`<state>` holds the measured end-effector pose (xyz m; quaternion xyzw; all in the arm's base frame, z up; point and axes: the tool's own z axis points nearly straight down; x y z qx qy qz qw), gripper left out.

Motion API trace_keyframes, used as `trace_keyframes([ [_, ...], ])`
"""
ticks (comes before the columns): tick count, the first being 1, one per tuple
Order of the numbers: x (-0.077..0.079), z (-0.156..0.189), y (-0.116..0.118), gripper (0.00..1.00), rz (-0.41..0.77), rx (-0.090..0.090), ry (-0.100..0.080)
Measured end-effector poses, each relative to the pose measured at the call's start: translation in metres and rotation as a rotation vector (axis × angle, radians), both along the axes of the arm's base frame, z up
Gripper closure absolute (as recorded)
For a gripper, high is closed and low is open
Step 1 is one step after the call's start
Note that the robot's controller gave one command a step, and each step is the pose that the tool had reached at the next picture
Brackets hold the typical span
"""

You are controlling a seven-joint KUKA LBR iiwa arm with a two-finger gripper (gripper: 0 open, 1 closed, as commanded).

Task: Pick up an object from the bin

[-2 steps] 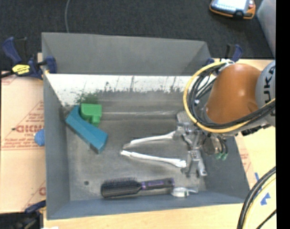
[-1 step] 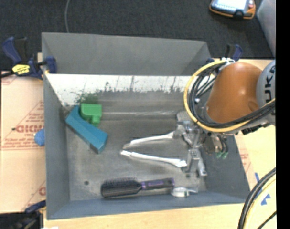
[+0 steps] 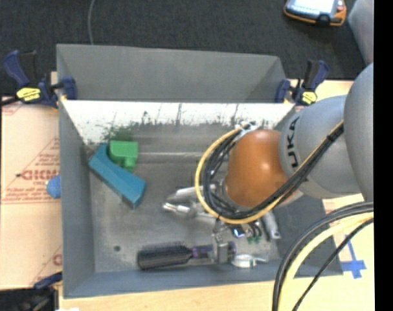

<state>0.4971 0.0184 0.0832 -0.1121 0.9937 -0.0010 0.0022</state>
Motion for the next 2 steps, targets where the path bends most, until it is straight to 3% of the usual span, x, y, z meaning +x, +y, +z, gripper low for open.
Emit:
trace_keyframes([
  [1, -0.014, 0.061, -0.013, 0.00, -0.020, -0.001, -0.009],
  [2, -0.021, 0.017, 0.076, 0.00, -0.072, 0.004, 0.004],
])
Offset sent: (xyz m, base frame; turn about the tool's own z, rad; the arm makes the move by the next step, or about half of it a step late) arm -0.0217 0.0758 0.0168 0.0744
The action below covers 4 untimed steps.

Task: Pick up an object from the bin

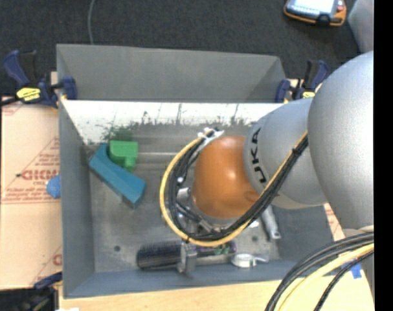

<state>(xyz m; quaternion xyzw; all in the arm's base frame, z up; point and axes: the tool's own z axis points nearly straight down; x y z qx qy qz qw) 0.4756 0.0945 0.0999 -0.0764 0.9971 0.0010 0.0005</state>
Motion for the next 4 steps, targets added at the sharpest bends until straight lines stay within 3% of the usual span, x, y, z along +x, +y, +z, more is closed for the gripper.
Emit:
trace_keyframes([
  [1, 0.003, -0.027, -0.034, 0.00, 0.077, -0.005, -0.032],
  [2, 0.019, -0.029, 0.000, 1.00, -0.126, 0.002, -0.009],
  [4, 0.019, -0.016, 0.000, 1.00, -0.123, 0.002, -0.008],
])
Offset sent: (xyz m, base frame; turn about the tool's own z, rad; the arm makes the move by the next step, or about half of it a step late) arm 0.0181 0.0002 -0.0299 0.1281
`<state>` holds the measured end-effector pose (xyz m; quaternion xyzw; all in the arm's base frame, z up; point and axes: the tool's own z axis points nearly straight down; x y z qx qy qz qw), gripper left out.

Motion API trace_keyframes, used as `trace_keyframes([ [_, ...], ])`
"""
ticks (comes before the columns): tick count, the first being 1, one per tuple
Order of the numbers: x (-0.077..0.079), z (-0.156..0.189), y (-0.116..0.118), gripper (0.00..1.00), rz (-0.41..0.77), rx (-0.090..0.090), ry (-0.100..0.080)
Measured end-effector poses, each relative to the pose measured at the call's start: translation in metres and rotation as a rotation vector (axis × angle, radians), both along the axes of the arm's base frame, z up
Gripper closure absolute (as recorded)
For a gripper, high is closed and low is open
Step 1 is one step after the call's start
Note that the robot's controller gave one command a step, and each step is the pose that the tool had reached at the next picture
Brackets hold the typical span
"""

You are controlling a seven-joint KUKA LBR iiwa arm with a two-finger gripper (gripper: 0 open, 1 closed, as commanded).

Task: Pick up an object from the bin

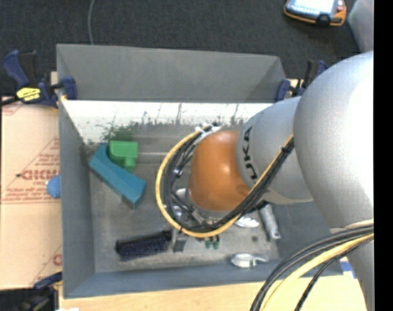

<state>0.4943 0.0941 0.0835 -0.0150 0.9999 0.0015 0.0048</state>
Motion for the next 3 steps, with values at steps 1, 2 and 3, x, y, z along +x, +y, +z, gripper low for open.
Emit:
trace_keyframes([
  [1, -0.002, 0.035, -0.001, 1.00, 0.002, -0.001, 0.007],
  [2, 0.001, 0.070, -0.001, 1.00, 0.004, 0.001, -0.002],
  [3, 0.001, 0.082, -0.001, 1.00, 0.006, 0.001, -0.001],
])
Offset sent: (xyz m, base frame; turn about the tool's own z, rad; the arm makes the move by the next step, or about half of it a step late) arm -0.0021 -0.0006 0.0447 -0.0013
